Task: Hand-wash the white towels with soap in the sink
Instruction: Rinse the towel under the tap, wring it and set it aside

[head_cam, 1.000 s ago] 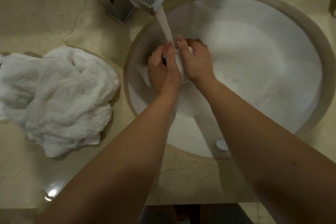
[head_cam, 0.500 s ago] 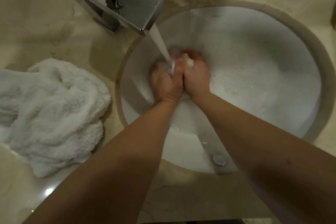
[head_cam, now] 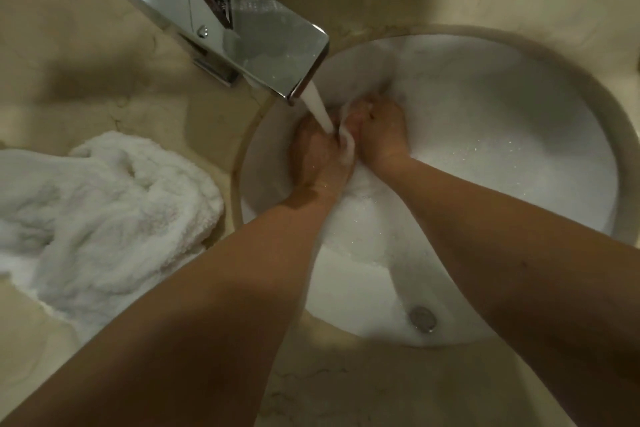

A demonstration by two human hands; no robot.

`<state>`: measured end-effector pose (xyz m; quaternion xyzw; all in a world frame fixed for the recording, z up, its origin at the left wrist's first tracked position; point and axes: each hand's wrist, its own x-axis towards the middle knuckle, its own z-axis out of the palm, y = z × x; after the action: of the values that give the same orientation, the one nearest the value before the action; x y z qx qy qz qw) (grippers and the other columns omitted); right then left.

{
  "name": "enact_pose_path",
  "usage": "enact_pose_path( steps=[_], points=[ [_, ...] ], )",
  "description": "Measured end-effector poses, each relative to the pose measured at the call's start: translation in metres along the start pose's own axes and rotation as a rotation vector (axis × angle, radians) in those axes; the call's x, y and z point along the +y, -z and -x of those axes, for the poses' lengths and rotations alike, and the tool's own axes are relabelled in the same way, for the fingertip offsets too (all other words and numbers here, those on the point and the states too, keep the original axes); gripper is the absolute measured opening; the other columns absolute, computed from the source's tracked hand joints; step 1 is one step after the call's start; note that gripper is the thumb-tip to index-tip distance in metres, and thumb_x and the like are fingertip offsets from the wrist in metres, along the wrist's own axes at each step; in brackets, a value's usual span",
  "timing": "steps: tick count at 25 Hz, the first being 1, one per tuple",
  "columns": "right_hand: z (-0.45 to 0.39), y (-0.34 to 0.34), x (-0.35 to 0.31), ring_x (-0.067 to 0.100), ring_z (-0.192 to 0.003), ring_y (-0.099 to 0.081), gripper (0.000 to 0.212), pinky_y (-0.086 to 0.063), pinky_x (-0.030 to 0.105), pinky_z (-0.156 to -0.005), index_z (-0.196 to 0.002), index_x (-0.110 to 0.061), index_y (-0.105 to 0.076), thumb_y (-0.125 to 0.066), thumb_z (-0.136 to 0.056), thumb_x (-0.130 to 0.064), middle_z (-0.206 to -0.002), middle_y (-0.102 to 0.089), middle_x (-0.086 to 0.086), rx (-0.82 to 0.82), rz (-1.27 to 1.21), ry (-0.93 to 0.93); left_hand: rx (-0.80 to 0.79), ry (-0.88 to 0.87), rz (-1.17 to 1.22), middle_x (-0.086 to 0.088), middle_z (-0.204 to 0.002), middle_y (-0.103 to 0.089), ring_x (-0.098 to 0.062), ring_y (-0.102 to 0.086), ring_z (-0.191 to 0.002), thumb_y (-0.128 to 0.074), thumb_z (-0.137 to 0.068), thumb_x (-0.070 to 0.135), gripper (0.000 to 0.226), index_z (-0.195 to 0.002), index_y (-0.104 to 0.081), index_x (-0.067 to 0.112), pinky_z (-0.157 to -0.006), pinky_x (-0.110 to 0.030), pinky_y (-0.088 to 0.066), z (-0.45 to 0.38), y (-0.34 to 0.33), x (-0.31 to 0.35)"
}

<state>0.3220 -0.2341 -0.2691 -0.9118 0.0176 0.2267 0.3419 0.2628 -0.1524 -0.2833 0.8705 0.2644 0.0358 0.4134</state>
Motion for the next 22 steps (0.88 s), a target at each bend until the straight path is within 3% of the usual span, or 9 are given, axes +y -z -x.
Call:
enact_pose_path(
  steps=[2, 4, 8, 11, 13, 15, 16, 18, 22],
  points=[
    [0.002, 0.001, 0.0, 0.027, -0.095, -0.064, 0.03, -0.048, 0.028, -0.082, -0.109, -0.004, -0.066, -0.048, -0.097, -0.023, -0.102, -0.068, 0.012, -0.004, -0.232, -0.082, -0.014, 0.079, 0.104, 0.005, -0.079, -0.073, -0.008, -0.063, -0.076, -0.043, -0.09, 0.056, 0.05, -0.082, -0.075, 0.019, -0.071, -0.009, -0.044, -0.004, 0.003, 0.005],
    [0.014, 0.001, -0.003, 0.025, -0.101, -0.061, 0.033, -0.047, 0.026, -0.084, -0.119, -0.006, -0.061, -0.049, -0.098, -0.028, -0.11, -0.064, 0.01, -0.023, -0.366, -0.144, -0.066, 0.186, 0.116, 0.009, -0.073, -0.066, -0.011, -0.061, -0.074, -0.049, -0.095, 0.055, 0.044, -0.078, -0.069, 0.019, -0.067, -0.005, -0.042, 0.0, 0.008, 0.014],
    [0.034, 0.002, 0.0, 0.027, -0.108, -0.057, 0.041, -0.044, 0.031, -0.088, -0.119, -0.013, -0.059, -0.046, -0.094, -0.042, -0.115, -0.062, 0.01, 0.079, -0.294, -0.14, 0.179, 0.269, -0.181, -0.013, -0.121, -0.063, -0.032, -0.053, -0.118, -0.041, -0.081, 0.074, 0.079, -0.118, -0.065, 0.009, -0.1, -0.038, -0.038, 0.035, 0.016, 0.029],
    [0.043, 0.006, -0.001, 0.023, -0.093, -0.064, 0.027, -0.043, 0.027, -0.074, -0.102, -0.014, -0.064, -0.052, -0.096, -0.037, -0.09, -0.065, 0.002, 0.069, -0.371, -0.193, 0.043, 0.67, 0.057, -0.014, -0.136, -0.05, -0.032, -0.046, -0.128, -0.056, -0.073, 0.082, 0.097, -0.135, -0.051, 0.009, -0.11, -0.038, -0.034, 0.046, 0.022, 0.037],
    [0.05, 0.009, -0.005, 0.018, -0.082, -0.066, 0.019, -0.047, 0.025, -0.068, -0.095, -0.013, -0.062, -0.056, -0.094, -0.031, -0.081, -0.065, -0.002, 0.116, -0.498, -0.199, -0.042, 0.822, 0.28, -0.006, -0.127, -0.06, -0.025, -0.057, -0.116, -0.062, -0.066, 0.085, 0.087, -0.12, -0.063, 0.017, -0.105, -0.038, -0.044, 0.042, 0.028, 0.04],
    [0.056, 0.011, -0.008, 0.014, -0.076, -0.064, 0.013, -0.049, 0.023, -0.065, -0.094, -0.014, -0.061, -0.057, -0.093, -0.026, -0.081, -0.066, -0.002, 0.169, -0.593, -0.179, -0.045, 0.823, 0.449, 0.006, -0.097, -0.072, -0.013, -0.067, -0.09, -0.066, -0.064, 0.083, 0.063, -0.088, -0.069, 0.025, -0.088, -0.032, -0.053, 0.04, 0.035, 0.041],
    [0.058, 0.013, -0.01, 0.013, -0.076, -0.064, 0.012, -0.05, 0.023, -0.065, -0.096, -0.015, -0.06, -0.057, -0.093, -0.026, -0.083, -0.067, -0.001, 0.177, -0.627, -0.153, -0.029, 0.777, 0.484, 0.008, -0.087, -0.073, -0.01, -0.068, -0.084, -0.066, -0.063, 0.083, 0.063, -0.084, -0.07, 0.024, -0.084, -0.03, -0.054, 0.041, 0.04, 0.042],
    [0.062, 0.018, -0.014, 0.009, -0.078, -0.066, 0.013, -0.052, 0.023, -0.067, -0.102, -0.014, -0.059, -0.054, -0.093, -0.022, -0.09, -0.067, 0.0, 0.167, -0.707, -0.089, 0.019, 0.677, 0.464, 0.008, -0.087, -0.073, -0.01, -0.068, -0.083, -0.062, -0.061, 0.087, 0.071, -0.09, -0.072, 0.022, -0.085, -0.033, -0.055, 0.037, 0.044, 0.041],
    [0.059, 0.022, -0.026, 0.003, -0.099, -0.06, 0.029, -0.049, 0.015, -0.082, -0.126, -0.018, -0.053, -0.041, -0.1, -0.014, -0.117, -0.061, -0.001, 0.041, -0.715, 0.032, 0.138, 0.358, 0.251, 0.005, -0.074, -0.062, -0.011, -0.057, -0.07, -0.059, -0.088, 0.064, 0.05, -0.081, -0.062, 0.014, -0.066, -0.027, -0.042, 0.021, 0.061, 0.05]
  ],
)
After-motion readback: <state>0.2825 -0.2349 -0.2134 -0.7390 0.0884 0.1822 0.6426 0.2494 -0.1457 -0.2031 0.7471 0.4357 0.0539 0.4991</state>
